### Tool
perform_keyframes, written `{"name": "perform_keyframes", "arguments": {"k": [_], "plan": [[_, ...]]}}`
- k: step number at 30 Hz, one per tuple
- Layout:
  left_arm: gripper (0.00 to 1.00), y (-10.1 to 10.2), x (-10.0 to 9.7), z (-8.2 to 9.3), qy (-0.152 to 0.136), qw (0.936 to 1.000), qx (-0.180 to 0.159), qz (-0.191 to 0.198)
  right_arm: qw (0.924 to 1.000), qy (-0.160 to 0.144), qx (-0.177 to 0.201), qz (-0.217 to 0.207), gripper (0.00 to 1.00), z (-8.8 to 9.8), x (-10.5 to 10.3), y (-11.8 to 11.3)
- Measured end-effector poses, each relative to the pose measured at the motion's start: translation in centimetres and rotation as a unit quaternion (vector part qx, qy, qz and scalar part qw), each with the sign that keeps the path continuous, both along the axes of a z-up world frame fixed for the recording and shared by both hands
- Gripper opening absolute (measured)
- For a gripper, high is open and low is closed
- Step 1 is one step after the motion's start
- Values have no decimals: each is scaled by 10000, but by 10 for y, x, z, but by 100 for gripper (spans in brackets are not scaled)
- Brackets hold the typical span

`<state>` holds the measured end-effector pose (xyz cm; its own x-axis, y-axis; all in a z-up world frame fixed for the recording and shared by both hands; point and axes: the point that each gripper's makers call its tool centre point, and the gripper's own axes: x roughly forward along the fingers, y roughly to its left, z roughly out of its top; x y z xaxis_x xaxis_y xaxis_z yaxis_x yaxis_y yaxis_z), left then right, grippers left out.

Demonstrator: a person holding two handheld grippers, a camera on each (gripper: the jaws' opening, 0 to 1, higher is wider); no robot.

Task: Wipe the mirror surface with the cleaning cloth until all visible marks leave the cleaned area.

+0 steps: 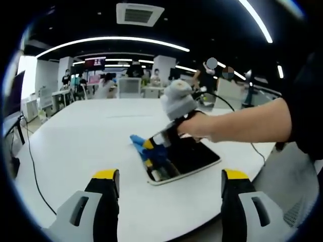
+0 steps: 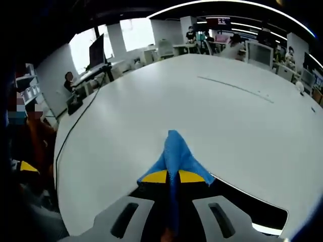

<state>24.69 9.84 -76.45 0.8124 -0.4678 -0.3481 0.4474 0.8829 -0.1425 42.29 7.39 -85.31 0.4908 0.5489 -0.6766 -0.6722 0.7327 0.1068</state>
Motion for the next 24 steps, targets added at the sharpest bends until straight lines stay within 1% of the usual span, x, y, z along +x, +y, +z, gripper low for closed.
{"name": "perform_keyframes", "arguments": {"k": [2, 5, 9, 15, 17, 19, 24], "plan": [[83, 0, 0, 0, -5, 10000, 6, -8, 10000, 16, 38, -46, 1, -1, 5, 0], [83, -1, 0, -1, 9, 10000, 11, -47, 10000, -6, 52, -54, 1, 0, 6, 0], [82, -3, -1, -1, 41, 9999, 8, -104, 9988, 123, 407, -233, 1, 1, 5, -1], [82, -2, -1, -1, 33, 10000, 19, -80, 9996, 88, 246, -115, 1, 2, 3, 0], [82, -2, -1, -1, 33, 10000, 21, -85, 9998, 49, 148, -83, 1, 2, 4, -4], [82, -2, -1, -2, 41, 10000, 17, -88, 10000, -52, -12, -24, 1, 3, 3, -10], [82, -3, -1, -1, 26, 9999, 8, -100, 9999, -13, -73, -97, 1, 2, 5, -19]]}}
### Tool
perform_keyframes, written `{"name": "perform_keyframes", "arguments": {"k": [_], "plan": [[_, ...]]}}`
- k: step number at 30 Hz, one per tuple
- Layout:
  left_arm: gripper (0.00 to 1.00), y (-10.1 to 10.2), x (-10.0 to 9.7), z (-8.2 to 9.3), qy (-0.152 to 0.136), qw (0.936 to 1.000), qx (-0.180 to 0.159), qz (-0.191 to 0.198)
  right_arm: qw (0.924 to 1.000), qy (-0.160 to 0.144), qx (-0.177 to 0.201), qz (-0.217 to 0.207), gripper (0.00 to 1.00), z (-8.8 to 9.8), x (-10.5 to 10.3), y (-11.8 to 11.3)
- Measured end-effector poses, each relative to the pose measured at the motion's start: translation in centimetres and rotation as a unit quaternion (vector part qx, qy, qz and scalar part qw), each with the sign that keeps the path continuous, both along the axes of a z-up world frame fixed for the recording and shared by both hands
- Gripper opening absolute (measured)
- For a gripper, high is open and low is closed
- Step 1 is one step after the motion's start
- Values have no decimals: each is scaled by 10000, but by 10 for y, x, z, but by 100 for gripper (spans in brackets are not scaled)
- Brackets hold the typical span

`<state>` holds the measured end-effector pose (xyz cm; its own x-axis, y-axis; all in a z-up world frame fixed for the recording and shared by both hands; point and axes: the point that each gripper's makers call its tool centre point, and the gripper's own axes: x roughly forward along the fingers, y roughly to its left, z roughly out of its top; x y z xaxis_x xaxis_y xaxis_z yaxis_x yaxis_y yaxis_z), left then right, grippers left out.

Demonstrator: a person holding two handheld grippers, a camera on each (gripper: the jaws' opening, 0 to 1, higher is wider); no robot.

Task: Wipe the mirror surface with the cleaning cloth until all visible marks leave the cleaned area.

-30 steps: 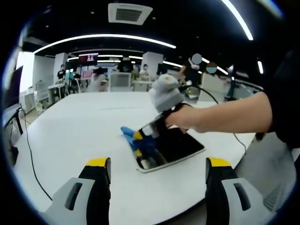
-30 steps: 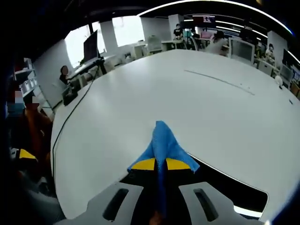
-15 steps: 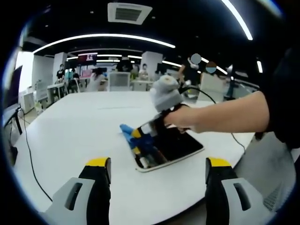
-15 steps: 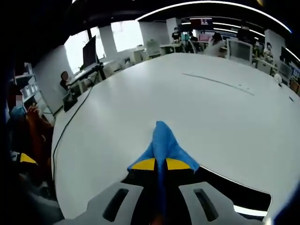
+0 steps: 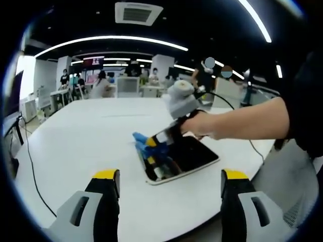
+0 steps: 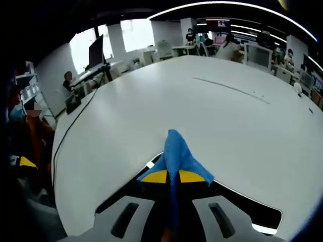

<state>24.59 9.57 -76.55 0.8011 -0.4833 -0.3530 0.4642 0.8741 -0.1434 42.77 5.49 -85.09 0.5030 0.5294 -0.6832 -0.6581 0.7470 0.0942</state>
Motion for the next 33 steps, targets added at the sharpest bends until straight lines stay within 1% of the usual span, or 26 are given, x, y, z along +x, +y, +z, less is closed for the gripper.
{"name": "perform_keyframes", "arguments": {"k": [4, 7, 12, 18, 20, 30, 32, 33], "plan": [[82, 0, 0, 0, 5, 10000, 4, -5, 10000, -12, -61, -16, 1, -1, -3, -6], [82, 0, 0, -1, 8, 10000, 11, -7, 9999, -80, -146, -10, 1, -2, 1, -13], [82, 1, 0, 0, -5, 10000, 20, 9, 9999, -52, -113, -97, 1, -2, 0, -25], [82, 0, 0, 0, -17, 10000, 9, 3, 9999, -101, -65, -34, 1, -2, 2, -25], [82, 1, 0, 0, -24, 10000, 12, 12, 9999, -40, 73, -69, 1, -2, 4, -26], [81, 0, -1, 0, -2, 10000, 18, -7, 9998, 73, 133, -151, 0, -3, 0, -25], [81, 1, -1, 0, -4, 10000, 20, -4, 9994, 234, 183, -197, 0, -4, -3, -25], [81, 1, -1, 0, -5, 10000, 23, 2, 9994, 236, 186, -197, 0, -3, -5, -25]]}}
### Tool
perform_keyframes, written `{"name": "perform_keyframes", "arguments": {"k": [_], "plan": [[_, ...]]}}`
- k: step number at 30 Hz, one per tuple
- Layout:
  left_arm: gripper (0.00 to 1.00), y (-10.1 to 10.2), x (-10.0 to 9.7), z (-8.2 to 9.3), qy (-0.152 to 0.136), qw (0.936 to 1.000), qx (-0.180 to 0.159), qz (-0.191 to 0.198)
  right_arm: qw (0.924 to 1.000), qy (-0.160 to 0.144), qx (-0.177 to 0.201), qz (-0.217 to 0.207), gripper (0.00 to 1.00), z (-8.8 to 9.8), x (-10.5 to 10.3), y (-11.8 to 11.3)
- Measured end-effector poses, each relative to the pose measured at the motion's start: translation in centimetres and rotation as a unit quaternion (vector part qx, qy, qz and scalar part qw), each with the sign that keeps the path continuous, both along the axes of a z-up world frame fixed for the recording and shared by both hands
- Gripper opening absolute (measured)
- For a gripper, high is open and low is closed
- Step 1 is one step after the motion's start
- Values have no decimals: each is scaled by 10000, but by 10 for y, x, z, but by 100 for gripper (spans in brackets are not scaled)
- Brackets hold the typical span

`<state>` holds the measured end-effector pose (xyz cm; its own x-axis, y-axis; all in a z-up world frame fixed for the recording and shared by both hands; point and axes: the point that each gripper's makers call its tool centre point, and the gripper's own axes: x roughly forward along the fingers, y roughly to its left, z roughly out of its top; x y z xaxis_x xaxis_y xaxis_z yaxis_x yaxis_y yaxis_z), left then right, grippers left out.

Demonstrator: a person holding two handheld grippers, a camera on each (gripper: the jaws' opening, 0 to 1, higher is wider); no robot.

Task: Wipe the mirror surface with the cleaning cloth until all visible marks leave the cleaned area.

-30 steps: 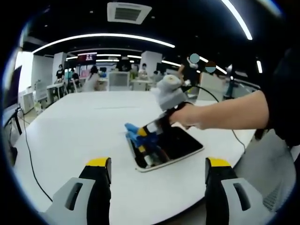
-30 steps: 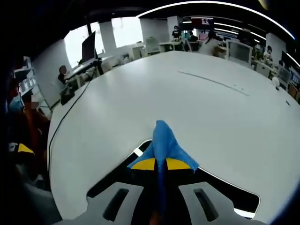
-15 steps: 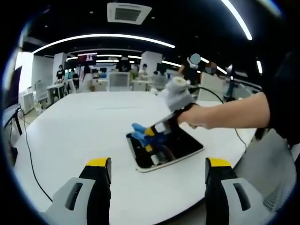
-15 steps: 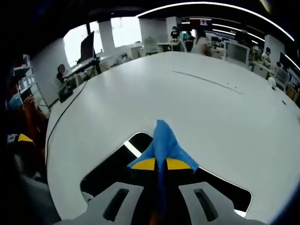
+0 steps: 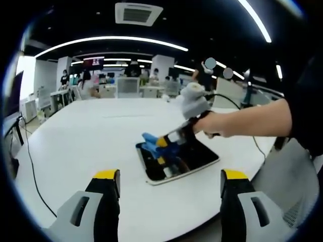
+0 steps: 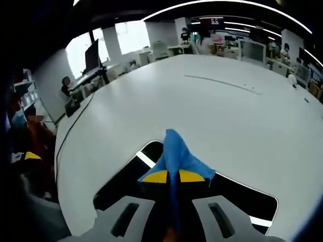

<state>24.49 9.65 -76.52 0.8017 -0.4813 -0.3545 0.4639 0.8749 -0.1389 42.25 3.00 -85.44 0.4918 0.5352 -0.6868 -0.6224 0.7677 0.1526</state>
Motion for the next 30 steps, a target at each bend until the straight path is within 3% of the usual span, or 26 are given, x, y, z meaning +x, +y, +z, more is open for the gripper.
{"name": "perform_keyframes", "arguments": {"k": [12, 16, 23, 30], "plan": [[81, 0, 0, 2, -34, 10000, -35, 16, 9995, -159, -102, 243, 0, 2, -29, 3], [81, 0, 0, 2, -22, 10000, -32, 11, 9968, -291, -496, 553, 0, 1, -29, 3], [80, 0, -1, 1, -10, 10000, -31, 7, 9969, -253, -442, 597, 0, 0, -40, 4], [79, -1, -1, 0, 36, 10000, -10, -11, 9987, -131, -107, 476, 0, 1, -55, 3]]}}
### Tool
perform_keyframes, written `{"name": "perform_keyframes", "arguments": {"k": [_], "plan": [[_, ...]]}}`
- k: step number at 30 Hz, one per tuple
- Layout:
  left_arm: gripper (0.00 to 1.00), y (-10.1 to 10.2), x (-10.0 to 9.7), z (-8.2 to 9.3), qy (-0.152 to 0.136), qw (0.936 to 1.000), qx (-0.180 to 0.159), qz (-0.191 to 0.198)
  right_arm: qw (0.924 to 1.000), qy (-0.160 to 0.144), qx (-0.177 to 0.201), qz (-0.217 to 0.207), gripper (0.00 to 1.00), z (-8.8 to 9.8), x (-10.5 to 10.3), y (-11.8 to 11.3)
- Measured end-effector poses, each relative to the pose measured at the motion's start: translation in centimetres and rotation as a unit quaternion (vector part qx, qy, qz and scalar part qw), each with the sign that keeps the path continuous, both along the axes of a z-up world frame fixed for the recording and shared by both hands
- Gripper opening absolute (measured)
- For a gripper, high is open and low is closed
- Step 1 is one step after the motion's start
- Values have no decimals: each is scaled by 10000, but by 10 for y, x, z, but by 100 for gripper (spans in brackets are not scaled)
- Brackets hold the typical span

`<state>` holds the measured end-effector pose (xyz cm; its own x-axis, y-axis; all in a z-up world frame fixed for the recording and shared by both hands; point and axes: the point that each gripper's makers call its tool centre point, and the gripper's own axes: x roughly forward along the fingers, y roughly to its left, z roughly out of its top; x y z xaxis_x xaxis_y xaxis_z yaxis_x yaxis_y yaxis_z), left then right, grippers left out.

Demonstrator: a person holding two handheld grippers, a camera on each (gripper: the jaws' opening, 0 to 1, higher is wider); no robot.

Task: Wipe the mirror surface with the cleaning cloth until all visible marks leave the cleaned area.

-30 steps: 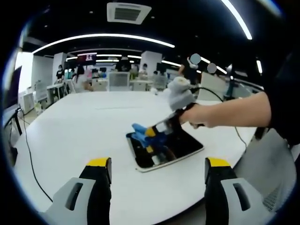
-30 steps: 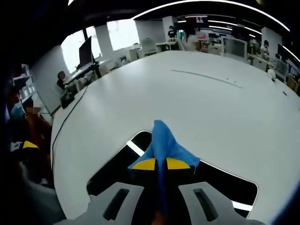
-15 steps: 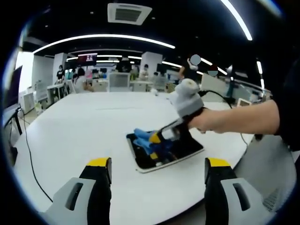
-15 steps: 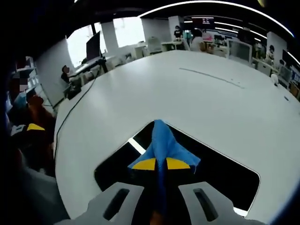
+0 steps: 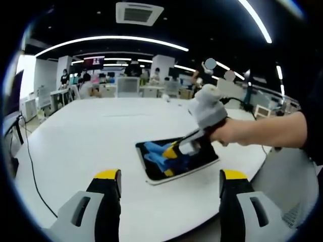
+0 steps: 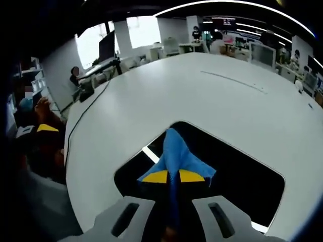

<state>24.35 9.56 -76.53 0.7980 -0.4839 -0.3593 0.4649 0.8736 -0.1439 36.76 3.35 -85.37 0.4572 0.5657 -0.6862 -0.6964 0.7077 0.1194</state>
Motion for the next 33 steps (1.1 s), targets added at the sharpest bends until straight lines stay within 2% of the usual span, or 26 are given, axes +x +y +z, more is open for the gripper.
{"name": "perform_keyframes", "arguments": {"k": [7, 11, 13, 28, 33], "plan": [[82, 2, 1, 0, -32, 10000, 49, 64, 9999, -2, 136, 62, 0, -2, -14, 0], [82, 2, 1, 0, -34, 10000, 57, 47, 9999, -2, 119, 106, 0, -2, -20, 1], [82, 2, 1, 0, -38, 10000, 63, 47, 9998, -101, 55, 152, 0, -2, -24, 2], [86, 1, 1, -1, -15, 9999, 101, -3, 9999, -102, 87, 97, 0, -2, -36, 2], [87, 0, 2, 1, -68, 10000, 43, -3, 9998, -91, 149, 46, 0, 0, -48, 3]]}}
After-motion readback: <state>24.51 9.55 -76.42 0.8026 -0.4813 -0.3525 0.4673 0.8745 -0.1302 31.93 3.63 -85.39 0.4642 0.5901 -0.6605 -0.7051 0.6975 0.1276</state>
